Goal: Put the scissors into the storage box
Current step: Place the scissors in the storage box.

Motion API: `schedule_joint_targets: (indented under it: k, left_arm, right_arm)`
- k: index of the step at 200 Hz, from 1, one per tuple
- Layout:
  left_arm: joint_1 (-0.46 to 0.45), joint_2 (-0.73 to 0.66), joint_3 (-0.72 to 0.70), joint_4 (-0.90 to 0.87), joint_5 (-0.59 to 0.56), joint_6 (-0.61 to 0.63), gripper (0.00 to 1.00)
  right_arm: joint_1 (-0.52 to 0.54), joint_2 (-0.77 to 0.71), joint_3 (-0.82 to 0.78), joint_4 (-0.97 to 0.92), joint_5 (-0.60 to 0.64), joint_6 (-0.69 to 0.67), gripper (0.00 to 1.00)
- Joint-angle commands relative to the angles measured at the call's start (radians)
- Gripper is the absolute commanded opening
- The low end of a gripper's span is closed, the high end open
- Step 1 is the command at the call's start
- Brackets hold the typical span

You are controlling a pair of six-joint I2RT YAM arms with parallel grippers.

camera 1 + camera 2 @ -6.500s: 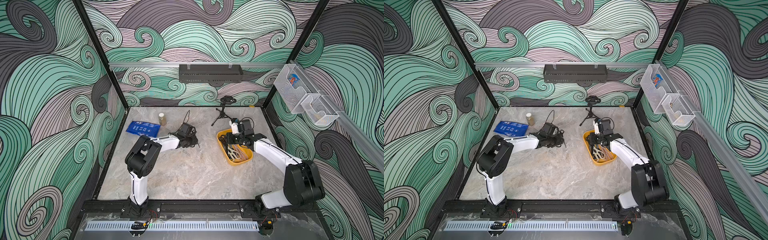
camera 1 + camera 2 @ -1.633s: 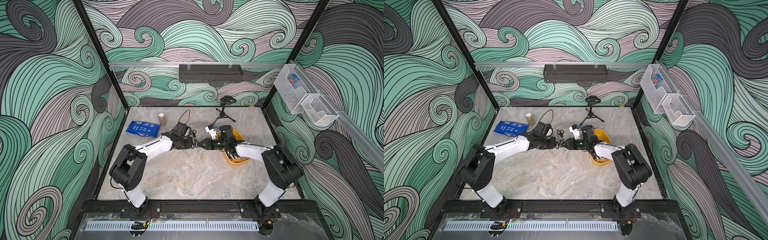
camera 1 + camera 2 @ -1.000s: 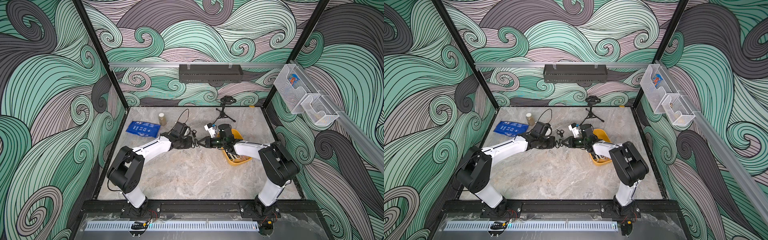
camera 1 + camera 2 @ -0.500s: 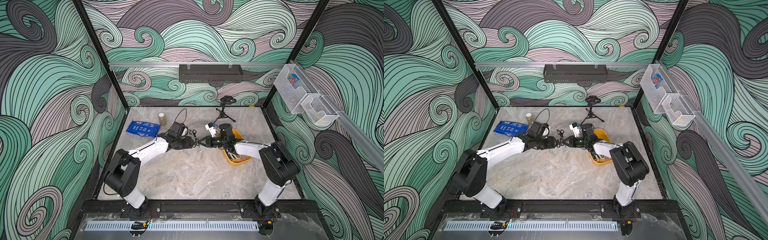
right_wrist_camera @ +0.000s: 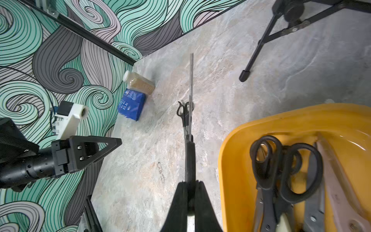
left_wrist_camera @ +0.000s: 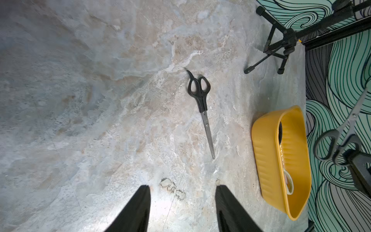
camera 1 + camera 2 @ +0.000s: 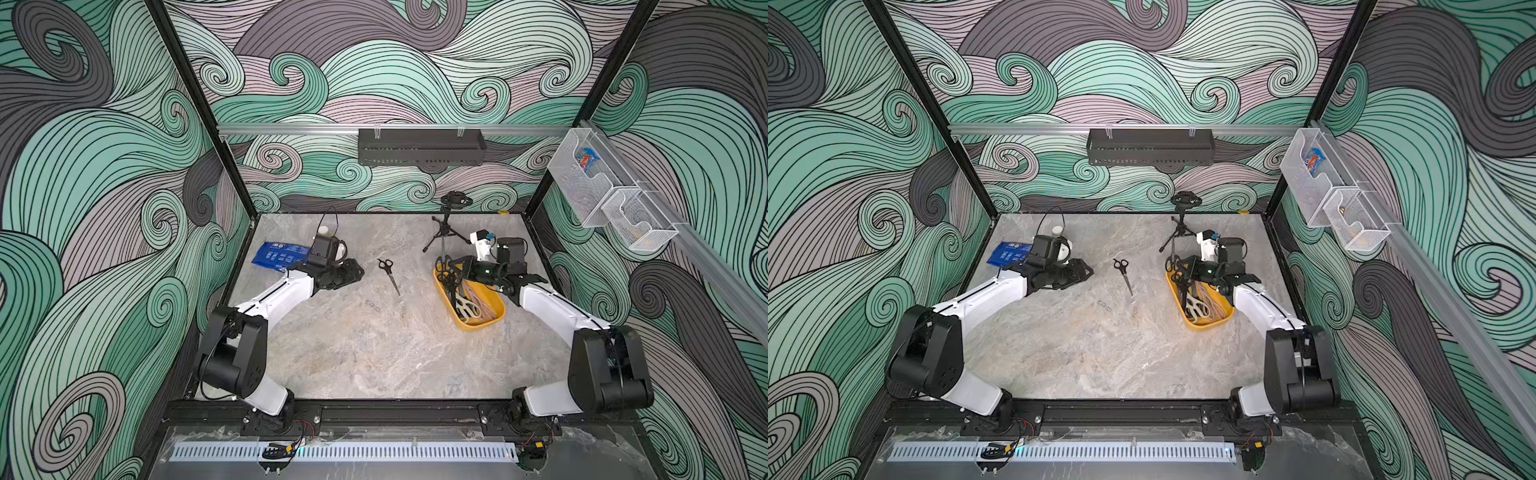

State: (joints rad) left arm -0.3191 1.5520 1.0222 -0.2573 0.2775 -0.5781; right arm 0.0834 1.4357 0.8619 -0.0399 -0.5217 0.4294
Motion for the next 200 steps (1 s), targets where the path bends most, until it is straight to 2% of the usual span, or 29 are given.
schedule_joint_targets:
  k: [1, 29, 91, 121, 134, 149, 200]
  left_arm:
    - [0.005, 0.027, 0.003, 0.026, 0.041, -0.010, 0.55]
    - [0.005, 0.044, 0.006, 0.032, 0.052, -0.015, 0.55]
    - [0.005, 0.061, 0.009, 0.040, 0.043, 0.018, 0.54]
    - [0.003, 0.126, 0.049, 0.005, 0.024, 0.040, 0.53]
    - [0.002, 0.159, 0.076, -0.015, 0.012, 0.051, 0.52]
    - [-0.006, 0.204, 0.124, -0.050, -0.016, 0.066, 0.52]
    - [-0.066, 0.349, 0.313, -0.147, -0.134, 0.115, 0.51]
  right_arm:
    - [-0.060, -0.057, -0.047, -0.210, 0.099, -0.101, 0.05]
    - [-0.083, -0.084, -0.108, -0.220, 0.111, -0.094, 0.05]
    - [-0.085, -0.035, -0.155, -0.219, 0.130, -0.098, 0.06]
    - [-0.087, -0.020, -0.153, -0.220, 0.178, -0.097, 0.17]
    - [-0.088, -0.024, -0.148, -0.220, 0.202, -0.096, 0.28]
    - [-0.088, -0.038, -0.140, -0.224, 0.234, -0.098, 0.35]
    - [-0.087, -0.115, -0.069, -0.250, 0.348, -0.109, 0.39]
